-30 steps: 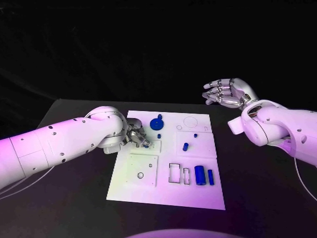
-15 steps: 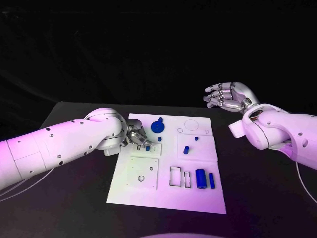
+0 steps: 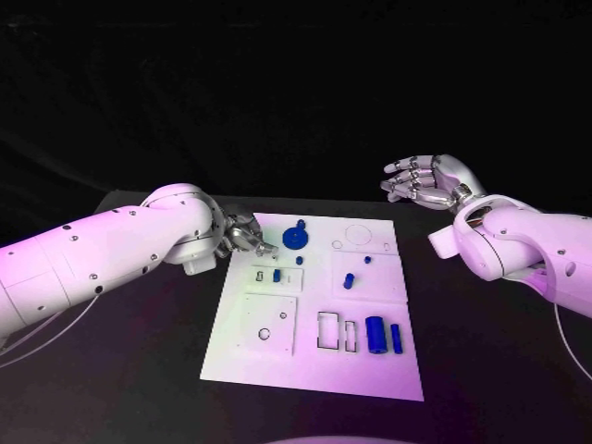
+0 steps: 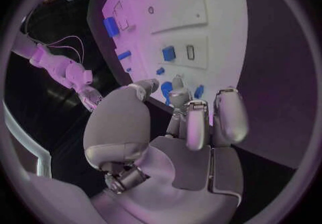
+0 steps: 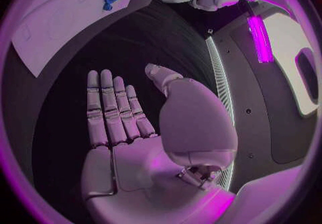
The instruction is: Assemble the parts on the task board
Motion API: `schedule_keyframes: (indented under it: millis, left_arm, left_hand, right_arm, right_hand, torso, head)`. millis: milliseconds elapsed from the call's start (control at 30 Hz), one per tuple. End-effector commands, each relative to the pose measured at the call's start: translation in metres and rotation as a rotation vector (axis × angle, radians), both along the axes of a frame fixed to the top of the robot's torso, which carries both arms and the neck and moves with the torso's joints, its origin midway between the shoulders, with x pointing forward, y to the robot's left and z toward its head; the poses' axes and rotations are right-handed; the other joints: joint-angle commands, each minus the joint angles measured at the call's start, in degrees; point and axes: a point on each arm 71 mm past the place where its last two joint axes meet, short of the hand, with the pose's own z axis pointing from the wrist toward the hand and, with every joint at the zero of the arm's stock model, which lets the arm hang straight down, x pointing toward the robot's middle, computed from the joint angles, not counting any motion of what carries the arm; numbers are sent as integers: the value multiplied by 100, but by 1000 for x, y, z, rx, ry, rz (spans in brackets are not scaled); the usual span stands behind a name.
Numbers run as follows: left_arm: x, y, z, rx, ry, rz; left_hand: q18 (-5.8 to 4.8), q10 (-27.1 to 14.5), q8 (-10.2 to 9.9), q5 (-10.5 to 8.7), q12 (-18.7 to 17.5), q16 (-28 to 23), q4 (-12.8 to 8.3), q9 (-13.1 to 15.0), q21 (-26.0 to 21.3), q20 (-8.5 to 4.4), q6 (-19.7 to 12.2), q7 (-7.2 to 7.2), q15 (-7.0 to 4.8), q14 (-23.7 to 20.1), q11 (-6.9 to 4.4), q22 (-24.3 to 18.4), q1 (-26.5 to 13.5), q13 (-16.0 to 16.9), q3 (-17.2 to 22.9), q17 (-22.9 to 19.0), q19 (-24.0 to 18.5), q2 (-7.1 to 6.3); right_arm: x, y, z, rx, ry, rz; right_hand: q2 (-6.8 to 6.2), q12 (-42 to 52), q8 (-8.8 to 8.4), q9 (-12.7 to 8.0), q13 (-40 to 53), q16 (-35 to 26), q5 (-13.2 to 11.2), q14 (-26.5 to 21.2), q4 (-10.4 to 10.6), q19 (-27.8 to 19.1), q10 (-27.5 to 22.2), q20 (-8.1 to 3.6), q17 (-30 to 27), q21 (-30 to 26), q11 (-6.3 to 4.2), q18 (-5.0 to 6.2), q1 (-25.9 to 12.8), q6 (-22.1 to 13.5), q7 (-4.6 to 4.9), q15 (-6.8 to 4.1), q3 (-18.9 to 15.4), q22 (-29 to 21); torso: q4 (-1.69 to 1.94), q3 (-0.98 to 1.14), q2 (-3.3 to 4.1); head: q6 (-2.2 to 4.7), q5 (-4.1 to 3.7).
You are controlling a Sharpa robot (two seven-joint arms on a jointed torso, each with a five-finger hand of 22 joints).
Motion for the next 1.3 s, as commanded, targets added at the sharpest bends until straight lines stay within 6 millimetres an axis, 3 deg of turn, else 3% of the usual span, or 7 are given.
schedule_keyframes:
  millis: [33, 267, 367, 667, 1300]
  left_arm:
    - [9, 6, 9, -15, -15, 20]
    - [24, 11, 15, 1, -32, 45]
    - [28, 12, 15, 14, -41, 51]
    - [38, 14, 10, 64, -34, 57]
    - [47, 11, -8, 130, 27, 58]
  left_hand:
    - [-55, -108, -161, 17, -72, 9, -3, -100, -37, 49, -55, 60, 78, 496, 49, -13, 122, -122, -78, 1063, -7, -2]
    - [-48, -221, -342, 10, -148, -1, 16, -213, -55, 105, -109, 134, 137, 489, 118, -42, 157, -249, -177, 1040, -26, -12]
    - [-47, -225, -392, -10, -140, 2, 29, -255, -55, 126, -89, 150, 155, 490, 136, -40, 80, -244, -247, 1045, -28, 3]
    - [-47, -222, -398, -14, -134, 2, 28, -263, -54, 131, -75, 150, 159, 490, 138, -37, 65, -235, -264, 1045, -28, 8]
    - [-46, -235, -401, -12, -142, 7, 15, -270, -54, 136, -55, 146, 160, 493, 137, -38, 81, -251, -275, 1057, -30, 9]
  right_arm:
    - [0, 1, 0, 0, -4, 18]
    - [-1, 2, 0, 1, -3, 21]
    - [-1, 3, 0, 2, -3, 22]
    - [-1, 3, 0, 2, -3, 23]
    - [0, 5, 0, 3, -5, 27]
  right_hand:
    - [52, 40, 31, -10, -7, -28, 7, -31, 8, -27, -29, 33, -6, -21, 6, 42, -1, -28, 486, 5, -27, -8]
    - [52, 40, 31, -10, -7, -28, 7, -31, 8, -27, -29, 33, -6, -21, 6, 42, -1, -28, 486, 5, -27, -8]
    - [62, 44, 34, -11, -13, -31, 15, -30, 7, -27, -28, 34, -9, -26, 6, 43, 2, -26, 486, 5, -26, -14]
    - [68, 48, 37, -12, -17, -32, 22, -28, 7, -26, -27, 35, -12, -29, 6, 44, 3, -25, 486, 5, -26, -18]
    - [72, 51, 40, -13, -21, -34, 30, -26, 6, -25, -27, 36, -14, -32, 5, 45, 4, -24, 486, 5, -27, -22]
  torso:
    - [3, 0, 7]
    - [0, -15, 19]
    - [-9, -12, 15]
    - [2, -10, 13]
    - [-8, -11, 15]
  head:
    - [4, 11]
    - [-6, 26]
    - [-13, 33]
    - [-30, 34]
    - [-62, 41]
